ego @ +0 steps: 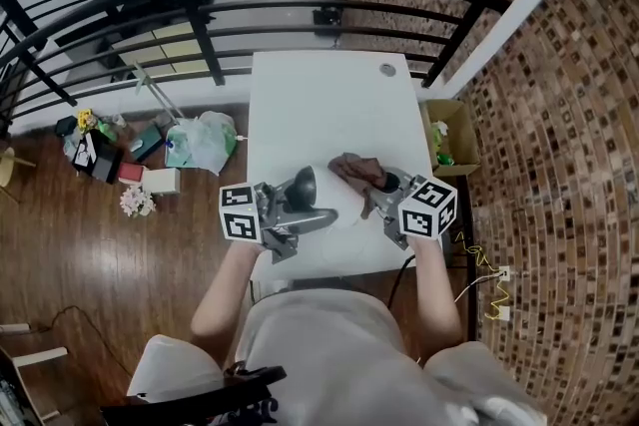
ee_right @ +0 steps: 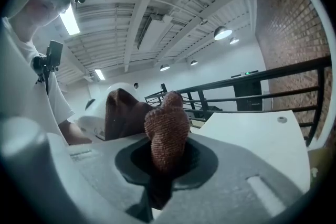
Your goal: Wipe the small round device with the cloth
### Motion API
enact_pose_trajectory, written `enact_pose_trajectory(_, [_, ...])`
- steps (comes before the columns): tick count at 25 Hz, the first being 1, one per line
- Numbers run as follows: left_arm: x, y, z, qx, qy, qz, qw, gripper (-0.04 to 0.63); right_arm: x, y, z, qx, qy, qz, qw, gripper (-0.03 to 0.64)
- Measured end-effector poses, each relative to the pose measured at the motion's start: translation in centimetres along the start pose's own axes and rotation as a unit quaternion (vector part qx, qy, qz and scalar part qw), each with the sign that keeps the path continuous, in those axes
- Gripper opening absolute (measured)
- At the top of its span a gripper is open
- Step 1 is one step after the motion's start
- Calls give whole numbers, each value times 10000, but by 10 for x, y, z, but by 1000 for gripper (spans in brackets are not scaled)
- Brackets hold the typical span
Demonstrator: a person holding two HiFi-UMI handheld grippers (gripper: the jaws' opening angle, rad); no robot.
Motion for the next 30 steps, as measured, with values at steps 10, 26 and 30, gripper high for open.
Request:
enact_pose_trajectory(10, [-11,-8,-3,83,-583,-148,9982,368,19,4,9,-177,-124,380,9990,29])
enact_pose_trajectory(26, [36,41,-14,-2310,1267,125,9646,367,-81,95,-17,-1060,-394,-1388,9838,29])
enact_pose_trajectory(30, [37,42,-8,-2365,1569,273,9585,367,-61,102,11,-1153,411,-1596,9796,29])
Point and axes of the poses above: the fingertips, and each gripper's own axes: z forward along the fingers, y to its left, x out of its underside, the point moved 5 cm from there along -z, backward along the fingers, and after that the axes turned 5 degrees about x, right-handed, at the moved point
